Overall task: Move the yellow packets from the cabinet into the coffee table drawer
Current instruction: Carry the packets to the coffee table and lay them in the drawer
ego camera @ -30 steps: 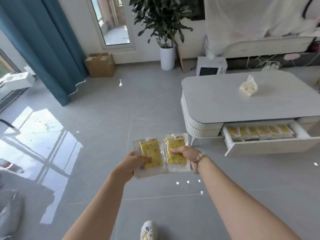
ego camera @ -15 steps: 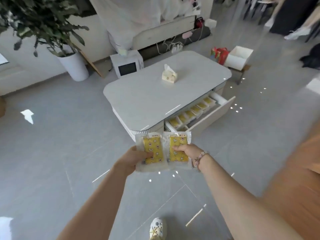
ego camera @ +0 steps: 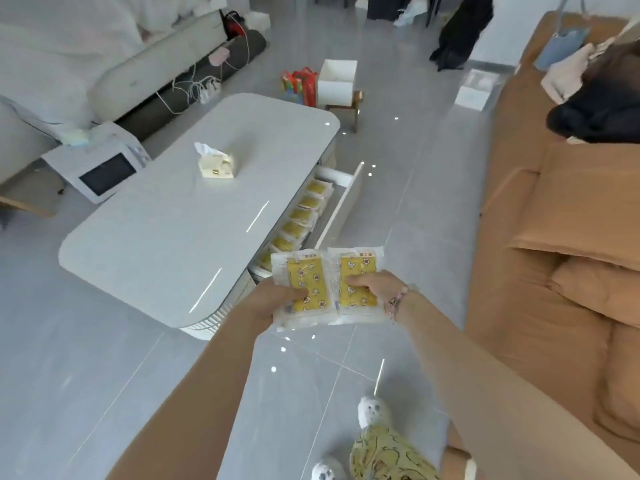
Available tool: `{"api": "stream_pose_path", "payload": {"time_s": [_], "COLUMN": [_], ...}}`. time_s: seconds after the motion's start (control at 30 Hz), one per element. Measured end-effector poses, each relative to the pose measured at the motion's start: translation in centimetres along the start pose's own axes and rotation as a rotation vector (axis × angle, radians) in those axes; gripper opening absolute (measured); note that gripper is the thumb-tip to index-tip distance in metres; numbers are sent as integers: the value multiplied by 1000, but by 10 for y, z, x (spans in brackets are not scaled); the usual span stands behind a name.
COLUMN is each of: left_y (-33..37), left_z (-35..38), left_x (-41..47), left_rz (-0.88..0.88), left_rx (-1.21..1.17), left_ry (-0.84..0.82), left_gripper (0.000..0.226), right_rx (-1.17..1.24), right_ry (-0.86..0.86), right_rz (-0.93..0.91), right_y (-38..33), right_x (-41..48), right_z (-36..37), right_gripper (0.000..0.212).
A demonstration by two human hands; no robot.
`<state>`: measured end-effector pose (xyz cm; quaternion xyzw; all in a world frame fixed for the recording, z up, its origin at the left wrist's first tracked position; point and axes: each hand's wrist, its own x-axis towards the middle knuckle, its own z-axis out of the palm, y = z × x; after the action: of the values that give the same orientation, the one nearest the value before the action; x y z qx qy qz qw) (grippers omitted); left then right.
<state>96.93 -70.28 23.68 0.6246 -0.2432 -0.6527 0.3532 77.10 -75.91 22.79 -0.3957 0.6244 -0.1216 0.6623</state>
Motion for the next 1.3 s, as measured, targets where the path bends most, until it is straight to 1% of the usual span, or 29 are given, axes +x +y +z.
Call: {"api": "stream_pose_path", "payload": {"time_s": [0.13,0.17,0.27,0.4,0.43,0.5,0.6,0.67,0.73,0.93,1.1,1.2,1.3], "left_y": [14,18,31,59,68,86,110,121,127,143,156,170,188], "left_z": [15,20,35,55,60,68,77,84,90,91,87,83,73], "left_x": [38,48,78,119,131,154,188,209,227,266,300,325,352], "left_rz": [-35,-35,-47,-57,-55,-60,-71,-96,-101,-139,-173,-197,-220], "left_rx": [35,35,38,7,1,-9,-11,-7,-26,-30,-25,-24,-19], "left_ry": [-46,-52,-64,-64,-56,-38,-40,-25,-9,39,42,61,59], "left_gripper": [35,36,37,29,27,25,29,31,30,28,30,34,32], "right_rx": [56,64,77,47,49,13,-3,-24,-41,-85,-107,-122,-135], "right_ry": [66,81,75,58,54,68,61,59,53,-2,-34,-39,-40], "right_rz": [38,38,38,37,28,41,44,59,50,81,109,127,152], "right_y": [-7,-12,-28,-61,-70,-91,-115,-125,-135,-158,-181,-197,-218], "right_x": [14,18,40,76,88,110,144,164,179,216,249,275,302], "right_z": [-20,-26,-48,-80,-89,-104,-124,-137,-148,-164,-170,-170,-169], "right_gripper": [63,57,30,17,19,35,42,54,58,56,44,31,35]}}
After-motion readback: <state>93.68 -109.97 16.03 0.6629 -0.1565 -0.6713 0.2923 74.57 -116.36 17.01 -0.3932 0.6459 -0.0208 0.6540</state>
